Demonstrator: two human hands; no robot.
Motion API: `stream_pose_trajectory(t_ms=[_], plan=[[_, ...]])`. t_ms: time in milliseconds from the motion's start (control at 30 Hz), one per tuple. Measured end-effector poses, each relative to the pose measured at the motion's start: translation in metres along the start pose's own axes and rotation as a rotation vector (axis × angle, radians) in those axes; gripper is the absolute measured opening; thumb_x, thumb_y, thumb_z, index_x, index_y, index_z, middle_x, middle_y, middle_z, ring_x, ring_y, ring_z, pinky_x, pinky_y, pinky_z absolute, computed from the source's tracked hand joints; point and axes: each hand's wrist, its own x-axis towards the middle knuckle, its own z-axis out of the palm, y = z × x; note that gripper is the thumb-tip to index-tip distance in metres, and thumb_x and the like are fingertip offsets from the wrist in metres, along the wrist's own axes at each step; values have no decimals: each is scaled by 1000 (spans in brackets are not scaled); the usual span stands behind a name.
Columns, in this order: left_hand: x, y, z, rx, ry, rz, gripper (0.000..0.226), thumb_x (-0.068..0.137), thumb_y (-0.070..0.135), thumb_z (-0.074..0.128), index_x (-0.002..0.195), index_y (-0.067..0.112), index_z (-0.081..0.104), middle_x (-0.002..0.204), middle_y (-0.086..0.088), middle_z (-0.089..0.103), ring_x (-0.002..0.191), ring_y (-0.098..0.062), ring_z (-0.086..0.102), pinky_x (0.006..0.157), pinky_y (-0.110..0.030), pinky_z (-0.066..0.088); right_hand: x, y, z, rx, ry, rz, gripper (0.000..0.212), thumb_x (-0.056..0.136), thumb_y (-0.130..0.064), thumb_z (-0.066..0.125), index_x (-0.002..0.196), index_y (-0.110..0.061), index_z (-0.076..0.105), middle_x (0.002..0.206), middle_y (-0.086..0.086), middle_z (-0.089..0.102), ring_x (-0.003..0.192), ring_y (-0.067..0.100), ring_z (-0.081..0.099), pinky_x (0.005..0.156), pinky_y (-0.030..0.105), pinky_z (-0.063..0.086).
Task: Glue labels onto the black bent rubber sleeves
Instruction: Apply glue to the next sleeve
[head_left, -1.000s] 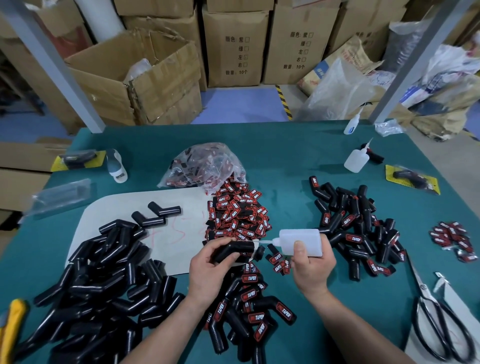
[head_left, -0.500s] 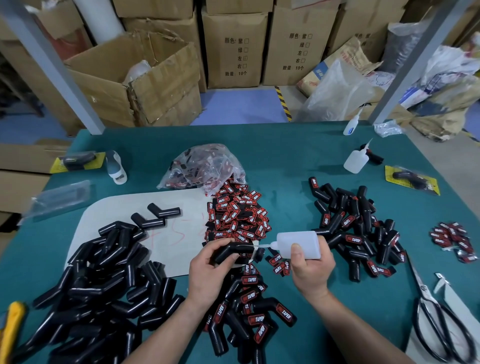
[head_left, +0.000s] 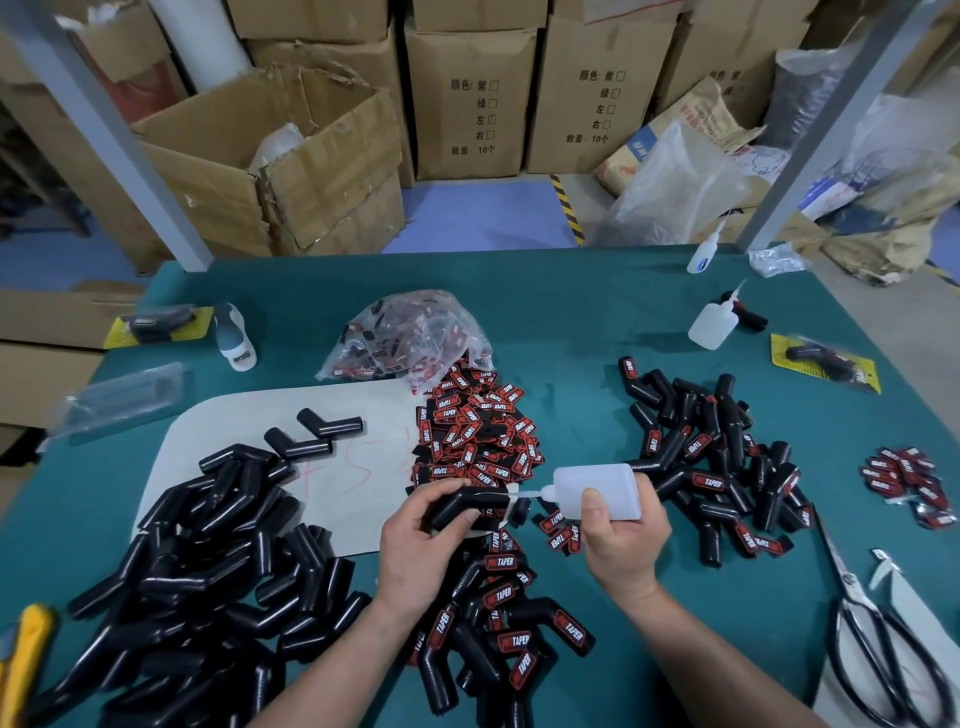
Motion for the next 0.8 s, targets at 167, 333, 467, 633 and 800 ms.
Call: stream_pose_trajectory(t_ms=[167, 333, 467, 633, 800], plan=[[0, -1, 0, -10, -1, 3, 49, 83, -2, 81, 103, 43, 77, 111, 5, 77, 105, -12, 72, 88, -16, 54, 0, 2, 1, 8, 4, -3, 25, 78, -35, 62, 74, -14, 49, 61, -16, 49, 58, -13, 53, 47, 5, 35], [-1, 0, 2, -56, 4, 9, 43, 82, -10, 79, 102, 28, 78, 111, 0, 77, 103, -12, 73, 83, -14, 55, -1, 2, 0, 6, 4, 4, 31, 81, -43, 64, 75, -18, 48, 64, -19, 56, 58, -11, 51, 48, 7, 35], [-1, 0, 1, -72, 2, 4, 41, 82, -11, 78, 103, 23, 77, 111, -1, 77, 100, -10, 73, 80, -13, 56, 0, -3, 1, 7, 17, 43, 46, 87, -66, 58, 76, -22, 50, 62, -17, 54, 58, -9, 53, 46, 12, 38], [-1, 2, 2, -70, -1, 14, 45, 82, -10, 79, 100, 32, 79, 110, 3, 77, 101, -9, 73, 82, -12, 55, 1, -4, 1, 3, -3, 21, 41, 87, -60, 60, 78, -22, 49, 71, -22, 60, 60, -12, 53, 50, 4, 36], [-2, 2, 2, -86, -4, 22, 52, 83, -10, 77, 101, 39, 78, 111, 3, 76, 99, -8, 73, 79, -12, 56, -1, 2, 0, -16, -2, 13, 26, 77, -39, 63, 75, -18, 49, 60, -16, 50, 57, -11, 52, 46, 9, 36]])
